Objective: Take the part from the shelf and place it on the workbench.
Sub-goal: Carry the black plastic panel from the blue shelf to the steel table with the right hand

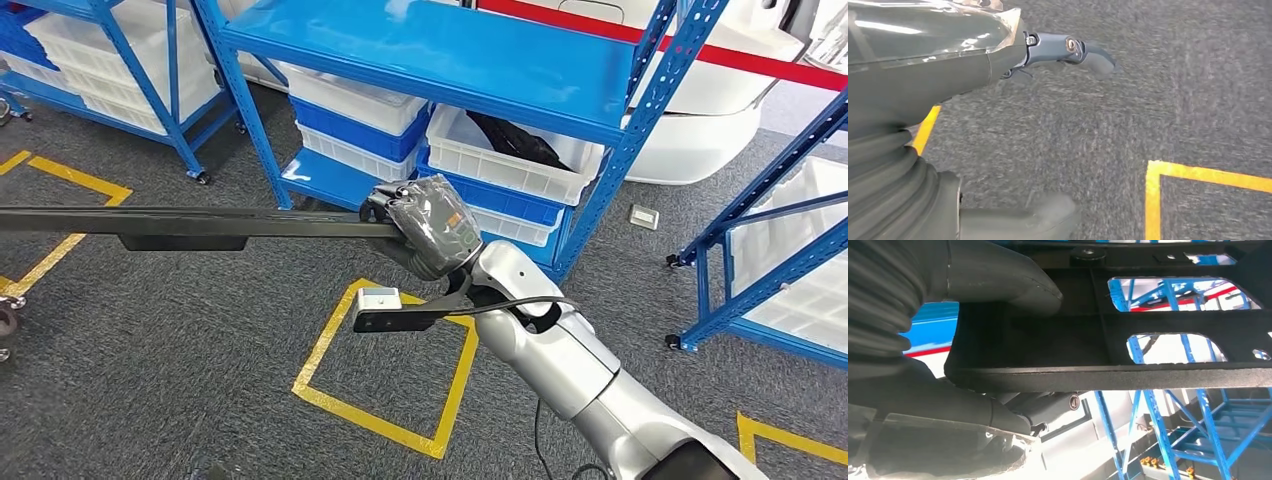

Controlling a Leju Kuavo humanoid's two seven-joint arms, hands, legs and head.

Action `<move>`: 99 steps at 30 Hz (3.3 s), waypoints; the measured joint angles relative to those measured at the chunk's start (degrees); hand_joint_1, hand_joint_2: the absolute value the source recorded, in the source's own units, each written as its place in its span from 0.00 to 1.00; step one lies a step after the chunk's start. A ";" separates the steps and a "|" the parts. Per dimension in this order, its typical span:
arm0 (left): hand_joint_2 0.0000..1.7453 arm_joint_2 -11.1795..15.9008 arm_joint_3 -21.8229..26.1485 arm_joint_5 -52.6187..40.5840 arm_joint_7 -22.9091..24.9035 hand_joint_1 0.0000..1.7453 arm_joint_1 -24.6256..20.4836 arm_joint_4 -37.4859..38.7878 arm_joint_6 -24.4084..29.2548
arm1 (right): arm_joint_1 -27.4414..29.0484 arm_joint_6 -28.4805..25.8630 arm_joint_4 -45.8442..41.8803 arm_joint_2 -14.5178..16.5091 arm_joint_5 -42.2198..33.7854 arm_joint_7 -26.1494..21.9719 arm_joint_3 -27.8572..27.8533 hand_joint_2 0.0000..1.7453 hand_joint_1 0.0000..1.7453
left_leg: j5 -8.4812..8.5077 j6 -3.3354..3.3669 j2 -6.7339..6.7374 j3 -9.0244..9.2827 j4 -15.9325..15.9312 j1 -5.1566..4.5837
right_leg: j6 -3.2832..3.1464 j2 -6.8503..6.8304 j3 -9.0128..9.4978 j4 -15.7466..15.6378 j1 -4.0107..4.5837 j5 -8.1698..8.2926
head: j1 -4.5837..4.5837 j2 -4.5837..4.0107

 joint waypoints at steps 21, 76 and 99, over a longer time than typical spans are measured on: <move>1.00 0.52 -0.01 0.59 -1.08 0.00 0.92 0.05 -0.46 | 0.30 0.06 -0.27 -0.34 0.35 0.42 -0.01 1.00 0.95 | -0.40 0.75 4.97 -0.03 0.37 -0.09 | -0.06 -4.56 -3.22 7.53 -0.36 -4.34 | 0.35 0.00; 1.00 -0.19 1.13 2.66 -4.32 0.00 -0.65 0.20 0.77 | 0.97 -0.49 -3.13 -3.65 1.94 1.61 -1.40 1.00 0.95 | -0.65 -1.68 8.02 -0.45 1.36 -0.02 | -1.03 -7.18 0.58 -0.03 0.05 -0.46 | 0.29 0.00; 1.00 0.20 1.37 5.35 -0.02 0.00 0.57 0.51 -19.91 | 1.24 0.71 -4.29 -4.93 2.15 0.78 -2.12 1.00 0.95 | -5.17 -0.86 3.92 -6.89 11.09 -0.60 | -1.49 -3.31 0.44 -0.80 -1.02 0.56 | -0.08 0.00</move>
